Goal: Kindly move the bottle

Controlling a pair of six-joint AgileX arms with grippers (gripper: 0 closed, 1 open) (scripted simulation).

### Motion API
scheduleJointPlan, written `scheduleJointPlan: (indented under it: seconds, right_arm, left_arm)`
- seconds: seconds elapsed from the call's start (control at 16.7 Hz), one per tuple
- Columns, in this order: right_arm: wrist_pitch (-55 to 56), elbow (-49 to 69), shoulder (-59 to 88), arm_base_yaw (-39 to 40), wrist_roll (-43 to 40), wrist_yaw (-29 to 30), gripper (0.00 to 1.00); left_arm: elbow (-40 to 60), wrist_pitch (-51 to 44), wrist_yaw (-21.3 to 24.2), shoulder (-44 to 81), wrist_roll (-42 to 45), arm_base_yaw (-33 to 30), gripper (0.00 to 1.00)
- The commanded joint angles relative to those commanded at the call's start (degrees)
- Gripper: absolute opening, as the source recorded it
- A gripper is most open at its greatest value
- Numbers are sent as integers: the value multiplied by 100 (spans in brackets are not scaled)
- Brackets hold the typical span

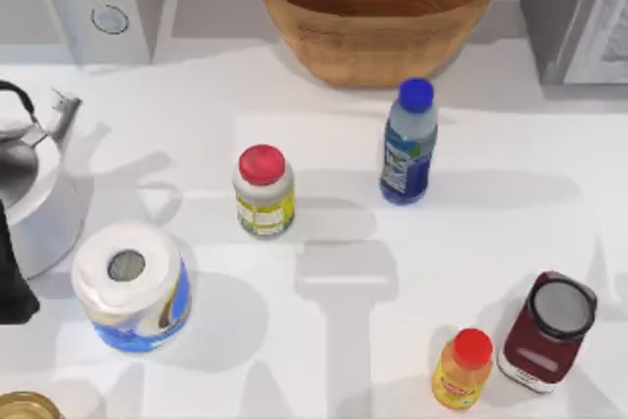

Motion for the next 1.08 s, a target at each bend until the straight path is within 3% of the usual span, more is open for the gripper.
scheduleJointPlan:
  seconds: [0.24, 0.48, 1.08]
  right_arm:
    - [140, 34, 176, 46, -23, -70, 100]
    - [946, 241, 1262, 246, -134, -408, 100]
    - [4562, 1389, 6940, 950, -414, -1682, 100]
  left_arm:
    - [0, 0, 0, 0, 0, 0, 100]
    - [0, 0, 0, 0, 0, 0, 100]
    - [0, 0, 0, 0, 0, 0, 100]
